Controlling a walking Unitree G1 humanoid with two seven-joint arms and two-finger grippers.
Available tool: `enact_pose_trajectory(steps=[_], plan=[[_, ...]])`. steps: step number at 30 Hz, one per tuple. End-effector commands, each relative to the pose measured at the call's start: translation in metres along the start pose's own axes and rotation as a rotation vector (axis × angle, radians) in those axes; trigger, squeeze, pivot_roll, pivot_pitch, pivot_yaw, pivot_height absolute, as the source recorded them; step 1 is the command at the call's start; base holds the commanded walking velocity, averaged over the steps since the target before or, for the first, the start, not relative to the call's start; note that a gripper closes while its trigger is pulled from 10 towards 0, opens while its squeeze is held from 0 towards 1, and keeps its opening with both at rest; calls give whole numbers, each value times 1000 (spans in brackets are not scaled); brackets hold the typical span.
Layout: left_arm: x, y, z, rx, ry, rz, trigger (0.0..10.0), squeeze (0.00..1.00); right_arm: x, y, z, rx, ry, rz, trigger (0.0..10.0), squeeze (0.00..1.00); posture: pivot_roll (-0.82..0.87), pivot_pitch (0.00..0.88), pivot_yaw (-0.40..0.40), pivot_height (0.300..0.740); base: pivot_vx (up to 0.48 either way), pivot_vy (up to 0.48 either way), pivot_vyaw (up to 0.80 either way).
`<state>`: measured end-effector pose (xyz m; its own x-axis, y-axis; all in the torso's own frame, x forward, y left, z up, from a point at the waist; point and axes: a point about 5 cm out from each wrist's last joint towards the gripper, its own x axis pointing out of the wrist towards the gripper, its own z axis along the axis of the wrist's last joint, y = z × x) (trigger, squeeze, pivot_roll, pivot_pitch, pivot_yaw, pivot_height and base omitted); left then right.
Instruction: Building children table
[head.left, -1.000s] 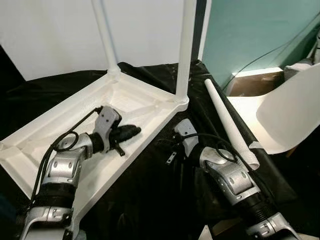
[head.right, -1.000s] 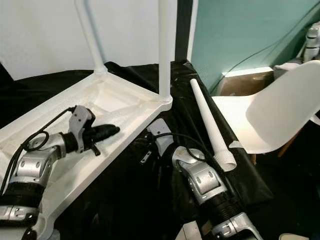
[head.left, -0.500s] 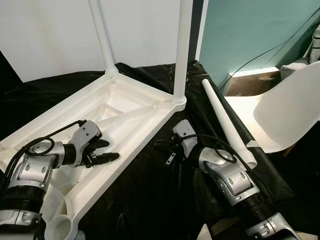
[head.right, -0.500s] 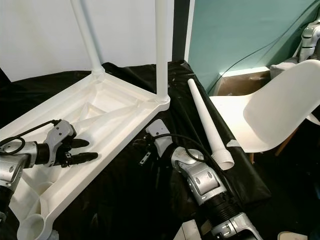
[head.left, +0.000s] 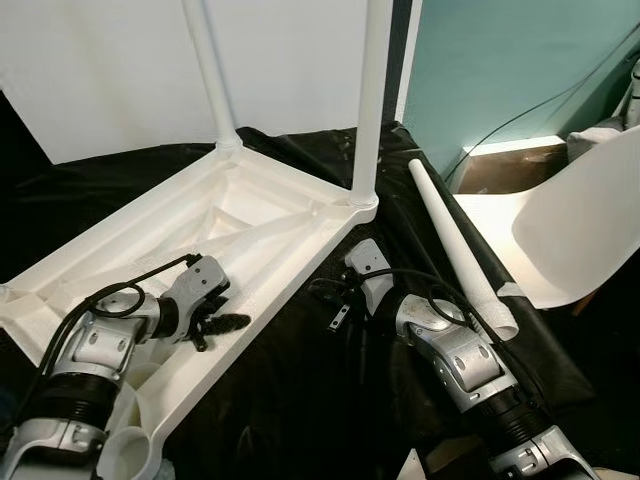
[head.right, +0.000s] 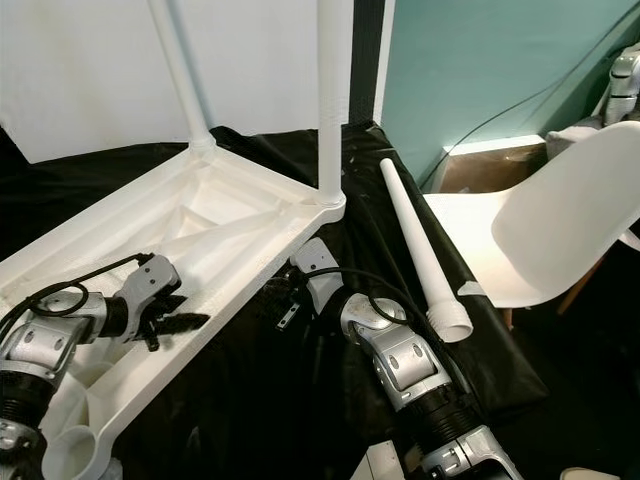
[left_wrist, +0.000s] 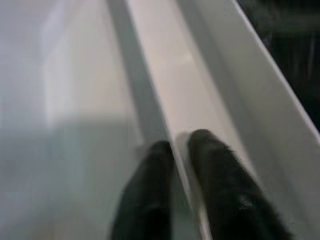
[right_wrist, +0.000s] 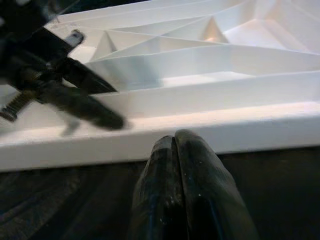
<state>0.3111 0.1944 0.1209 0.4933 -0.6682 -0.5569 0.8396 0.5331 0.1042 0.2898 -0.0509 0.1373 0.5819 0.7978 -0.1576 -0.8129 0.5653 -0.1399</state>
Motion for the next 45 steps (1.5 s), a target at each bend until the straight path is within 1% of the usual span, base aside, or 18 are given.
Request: enact_pose_trajectory(steps=[1, 7, 10, 16, 17, 18, 19, 20, 28, 29, 30, 31, 33, 38, 39, 40, 44, 45], plan=[[12, -9, 5, -14, -39, -63, 0, 0, 0, 2, -3, -1, 9, 6, 10000, 0, 26, 0, 23, 740, 0, 0, 0], [31, -5, 26, -94, -150, 49, 0, 0, 0, 1, -4, -5, 12, 4, 10000, 0, 24, 0, 21, 740, 0, 0, 0], [43, 2, 42, -218, -230, 160, 0, 0, 0, 1, -4, -7, 13, 1, 10000, 0, 23, 0, 24, 740, 0, 0, 0], [47, 6, 45, -256, -235, 242, 0, 0, 1, 0, -4, -6, 13, -4, 10000, 0, 23, 0, 27, 740, 0, 0, 0], [46, 7, 45, -234, -226, 254, 10000, 0, 1, 0, -4, -6, 13, -5, 10000, 0, 24, 0, 29, 740, 0, 0, 0], [42, 7, 45, -232, -254, 232, 10000, 639, 1, 0, -4, -6, 13, -7, 10000, 0, 24, 0, 30, 740, 0, 0, 0], [42, 7, 45, -232, -254, 232, 10000, 639, 1, 0, -4, -6, 13, -7, 10000, 0, 24, 0, 30, 740, 0, 0, 0], [39, 6, 47, -238, -282, 201, 10000, 1000, 1, 0, -4, -7, 13, -9, 10000, 0, 25, 0, 30, 740, 0, 0, 0], [24, 3, 66, -229, -438, 105, 10000, 1000, 1, -1, -4, -7, 14, -10, 10000, 0, 27, 0, 27, 740, 0, 0, 0], [17, 0, 71, -212, -481, 45, 10000, 184, 2, -1, -4, -8, 14, -9, 10000, 0, 27, 0, 25, 740, 0, 0, 0], [9, -4, 72, -172, -502, -19, 10000, 0, 2, -1, -4, -10, 15, -8, 10000, 0, 27, 0, 24, 740, 0, 0, 0], [9, -4, 72, -172, -502, -19, 10000, 0, 2, -1, -4, -10, 15, -8, 10000, 0, 27, 0, 24, 740, 0, 0, 0], [-4, -6, 65, -81, -452, -90, 10000, 0, 2, -2, -4, -14, 16, -7, 10000, 0, 26, 0, 24, 740, 0, 0, 0], [-15, 6, 49, -58, -354, -62, 10000, 0, 1, -3, -4, -15, 17, -9, 10000, 0, 26, 0, 24, 740, 0, 0, 0], [-24, 11, 33, -35, -269, -76, 10000, 557, 1, -3, -4, -14, 17, -11, 10000, 0, 22, 0, 26, 740, 0, 0, 0], [-32, 14, 22, -20, -208, -93, 10000, 1000, 1, -3, -5, -13, 18, -12, 10000, 0, 22, 0, 26, 740, 0, 0, 0], [-41, 15, 12, -11, -149, -127, 10000, 1000, 1, -3, -5, -12, 18, -13, 10000, 0, 22, 0, 26, 740, 0, 0, 0], [-50, 14, 12, -19, -136, -167, 10000, 1000, 1, -2, -5, -12, 18, -10, 10000, 0, 27, 0, 22, 740, 0, 0, 0]])
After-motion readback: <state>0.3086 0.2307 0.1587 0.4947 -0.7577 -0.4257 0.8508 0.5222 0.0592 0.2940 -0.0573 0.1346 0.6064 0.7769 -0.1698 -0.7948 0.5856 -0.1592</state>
